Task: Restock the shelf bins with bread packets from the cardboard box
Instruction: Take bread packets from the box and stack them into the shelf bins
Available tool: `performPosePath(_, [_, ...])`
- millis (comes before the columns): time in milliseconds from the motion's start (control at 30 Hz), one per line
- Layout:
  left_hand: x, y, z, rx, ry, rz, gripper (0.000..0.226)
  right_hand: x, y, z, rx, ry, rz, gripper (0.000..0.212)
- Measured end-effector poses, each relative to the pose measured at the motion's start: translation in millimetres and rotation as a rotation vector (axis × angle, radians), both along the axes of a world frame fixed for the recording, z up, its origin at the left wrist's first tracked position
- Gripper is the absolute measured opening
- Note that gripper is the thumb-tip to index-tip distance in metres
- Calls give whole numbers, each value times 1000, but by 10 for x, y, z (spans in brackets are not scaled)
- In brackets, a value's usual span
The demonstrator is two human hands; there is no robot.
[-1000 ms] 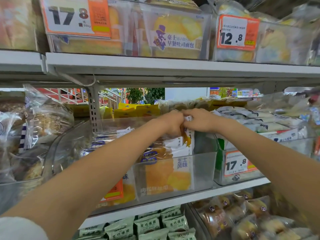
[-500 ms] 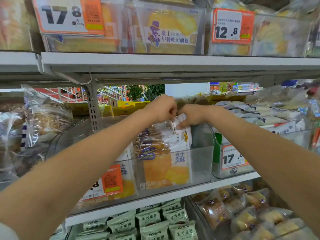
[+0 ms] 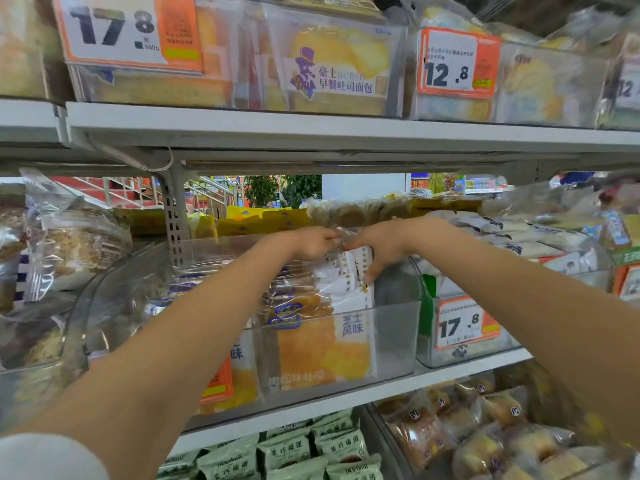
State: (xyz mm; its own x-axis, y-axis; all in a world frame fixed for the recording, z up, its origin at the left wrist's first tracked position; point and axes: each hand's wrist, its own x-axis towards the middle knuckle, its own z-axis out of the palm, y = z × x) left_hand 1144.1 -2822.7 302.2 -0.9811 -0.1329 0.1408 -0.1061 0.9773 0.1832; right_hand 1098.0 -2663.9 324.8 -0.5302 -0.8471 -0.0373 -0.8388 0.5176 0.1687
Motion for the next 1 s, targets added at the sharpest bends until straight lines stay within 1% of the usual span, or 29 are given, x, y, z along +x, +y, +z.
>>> performPosePath(100, [-113, 27, 25, -57, -146, -16, 46, 20, -69, -29, 58, 103, -40, 78])
performPosePath(200, [-218, -5, 77, -144, -311, 66, 46, 40, -167, -16, 139, 163, -80, 72])
performPosePath(267, [-296, -36, 70, -212, -403, 111, 45, 58, -235, -31, 184, 206, -105, 73])
performPosePath(333, [-384, -63, 41, -293, -461, 138, 42, 81, -276, -62, 259, 285, -128, 73])
performPosePath(400, [-443, -88, 19, -283, -495, 168, 41, 105, -309, -109, 334, 337, -146, 74])
performPosePath(533, [-466, -103, -4, -248, -473, 163, 39, 134, -284, -141, 349, 373, -138, 73])
performPosePath(633, [-415, -62, -14, -278, -405, 122, 41, 181, -216, -135, 305, 391, -116, 58])
performPosePath(700, [-420, -61, -16, -270, -374, 103, 39, 236, -226, -148, 305, 456, -114, 48])
performPosePath(767, [-433, -41, -11, -303, -357, 120, 40, 274, -287, -173, 343, 531, -123, 41])
performPosePath(833, [-417, 21, 10, -372, -362, 168, 44, 230, -376, -216, 350, 548, -120, 34])
performPosePath(933, [-388, 87, 19, -456, -392, 191, 37, 109, -426, -260, 300, 505, -83, 36])
performPosePath(1000, [-353, 118, 12, -506, -395, 192, 36, 68, -403, -284, 275, 510, -49, 38])
